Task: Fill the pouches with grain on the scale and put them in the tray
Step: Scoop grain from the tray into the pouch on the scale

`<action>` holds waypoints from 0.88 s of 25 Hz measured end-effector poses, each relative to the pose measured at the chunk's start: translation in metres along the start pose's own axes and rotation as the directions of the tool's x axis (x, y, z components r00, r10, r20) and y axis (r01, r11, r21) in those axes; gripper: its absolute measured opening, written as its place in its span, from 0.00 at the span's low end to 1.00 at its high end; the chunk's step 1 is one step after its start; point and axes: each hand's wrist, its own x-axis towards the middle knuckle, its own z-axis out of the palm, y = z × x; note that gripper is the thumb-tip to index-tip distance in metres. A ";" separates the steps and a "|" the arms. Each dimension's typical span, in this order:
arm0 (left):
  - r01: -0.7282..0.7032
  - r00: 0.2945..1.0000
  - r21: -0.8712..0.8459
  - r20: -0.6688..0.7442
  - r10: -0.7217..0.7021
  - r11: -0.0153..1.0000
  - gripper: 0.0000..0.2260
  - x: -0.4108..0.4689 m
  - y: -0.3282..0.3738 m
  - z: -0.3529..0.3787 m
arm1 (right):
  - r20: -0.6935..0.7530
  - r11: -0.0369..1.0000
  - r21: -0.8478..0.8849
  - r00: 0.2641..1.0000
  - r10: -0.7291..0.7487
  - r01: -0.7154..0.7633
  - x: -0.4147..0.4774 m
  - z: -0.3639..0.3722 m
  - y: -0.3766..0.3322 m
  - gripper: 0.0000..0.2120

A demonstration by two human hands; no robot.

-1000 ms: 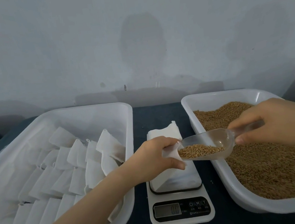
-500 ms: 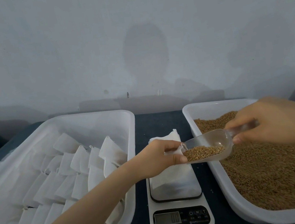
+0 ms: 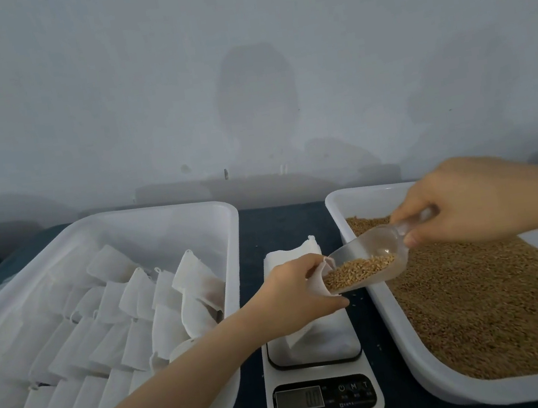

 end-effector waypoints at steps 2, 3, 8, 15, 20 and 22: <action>0.014 1.000 -0.035 -0.010 -0.014 0.999 0.20 0.000 -0.002 0.001 | 0.030 0.993 -0.115 1.000 -0.002 0.006 0.007 -0.008 -0.008 0.11; 0.016 1.000 -0.054 -0.020 -0.017 0.998 0.19 -0.001 -0.002 0.000 | 0.044 0.989 -0.147 0.999 0.003 0.003 0.009 -0.012 -0.013 0.11; 0.023 0.998 -0.099 -0.051 -0.028 0.995 0.14 -0.001 -0.007 -0.003 | 0.107 0.958 -0.285 0.994 0.016 0.016 0.020 -0.033 -0.043 0.11; 0.082 0.996 -0.010 -0.032 -0.082 0.997 0.21 0.000 -0.011 -0.005 | -0.024 0.792 -0.609 0.998 -0.066 0.037 0.023 -0.037 -0.082 0.08; 0.100 0.995 -0.009 -0.028 -0.100 0.995 0.20 -0.001 -0.011 -0.006 | -0.084 0.832 -0.555 0.995 -0.057 0.001 0.009 -0.029 -0.075 0.13; 0.105 0.994 -0.006 -0.028 -0.105 0.994 0.19 -0.002 -0.011 -0.006 | -0.127 0.901 -0.433 0.991 -0.039 -0.020 0.002 -0.025 -0.051 0.15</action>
